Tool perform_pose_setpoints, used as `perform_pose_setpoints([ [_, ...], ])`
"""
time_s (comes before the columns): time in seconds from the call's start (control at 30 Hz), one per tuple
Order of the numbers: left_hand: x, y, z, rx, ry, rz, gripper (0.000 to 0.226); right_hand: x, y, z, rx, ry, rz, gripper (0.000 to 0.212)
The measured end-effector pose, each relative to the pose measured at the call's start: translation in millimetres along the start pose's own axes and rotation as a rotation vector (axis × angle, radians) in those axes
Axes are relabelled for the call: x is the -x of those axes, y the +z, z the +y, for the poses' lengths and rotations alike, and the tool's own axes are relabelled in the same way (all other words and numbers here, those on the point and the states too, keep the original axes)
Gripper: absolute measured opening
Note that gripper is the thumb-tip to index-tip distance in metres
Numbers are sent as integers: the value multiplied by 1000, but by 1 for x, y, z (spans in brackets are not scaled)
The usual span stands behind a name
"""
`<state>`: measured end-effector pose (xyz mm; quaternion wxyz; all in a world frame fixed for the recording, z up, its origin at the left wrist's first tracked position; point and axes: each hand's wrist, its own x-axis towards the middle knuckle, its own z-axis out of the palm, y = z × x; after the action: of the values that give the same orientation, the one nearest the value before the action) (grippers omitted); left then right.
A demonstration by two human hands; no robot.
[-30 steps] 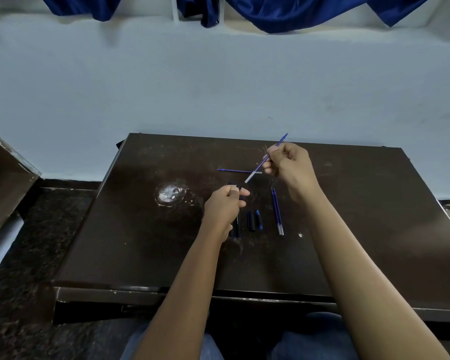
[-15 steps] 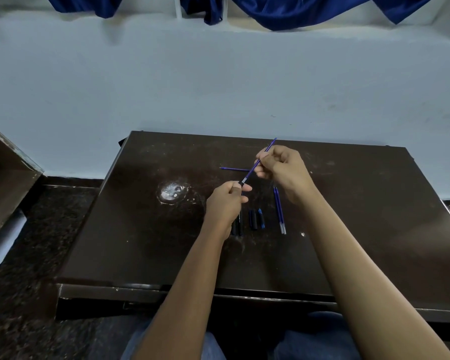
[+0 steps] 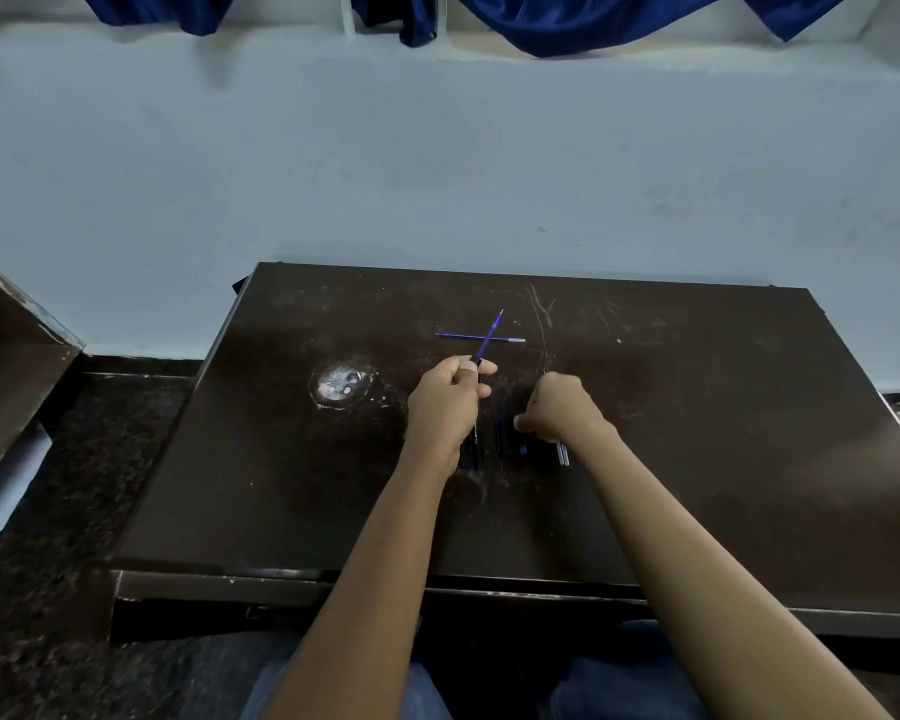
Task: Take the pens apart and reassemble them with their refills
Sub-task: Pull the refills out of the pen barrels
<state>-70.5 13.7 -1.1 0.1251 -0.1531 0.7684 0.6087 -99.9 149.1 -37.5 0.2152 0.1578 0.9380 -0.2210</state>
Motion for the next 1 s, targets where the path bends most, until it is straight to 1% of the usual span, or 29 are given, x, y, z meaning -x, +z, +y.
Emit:
perform_pose_setpoints([
  [0.07,0,0,0,-2,2,-1,34,2,4,-1,36,30,-21,24],
  [0.17,-1,0,0,-12,11,-5,34,1,7,-4,27,59,-43,26],
  [0.27,0,0,0,-18,13,-16,33,0,11,-9,31,57,-54,19],
  [0.33,0,-2,-1,-23,16,-19,33,2,12,-10,11,61,-78,18],
  [0.4,1,-3,-1,-26,15,-28,32,3,8,-9,-73,76,-85,18],
  [0.47,2,-6,0,-6,6,-49,30,4,-4,-7,-227,62,-18,16],
  [0.5,3,-7,1,3,1,-63,28,6,-14,-8,-335,43,27,19],
  [0.57,4,-8,3,0,6,-83,28,12,-34,-13,-660,2,80,28],
  [0.63,4,-9,4,-8,29,-92,28,23,-52,-22,-1002,-41,103,24],
  [0.67,5,-8,5,-14,44,-93,28,30,-59,-24,-1110,-65,121,19],
  [0.73,5,-8,5,-26,81,-84,27,43,-65,-26,-1241,-111,163,10],
  [0.83,5,-8,2,-46,113,-83,27,52,-56,-20,-1427,-137,176,5],
  [0.93,4,-7,0,-38,129,-86,27,50,-43,-13,-1541,-123,116,5],
  [1.0,2,-6,-1,-45,129,-85,26,46,-42,-14,-1565,-117,56,4],
])
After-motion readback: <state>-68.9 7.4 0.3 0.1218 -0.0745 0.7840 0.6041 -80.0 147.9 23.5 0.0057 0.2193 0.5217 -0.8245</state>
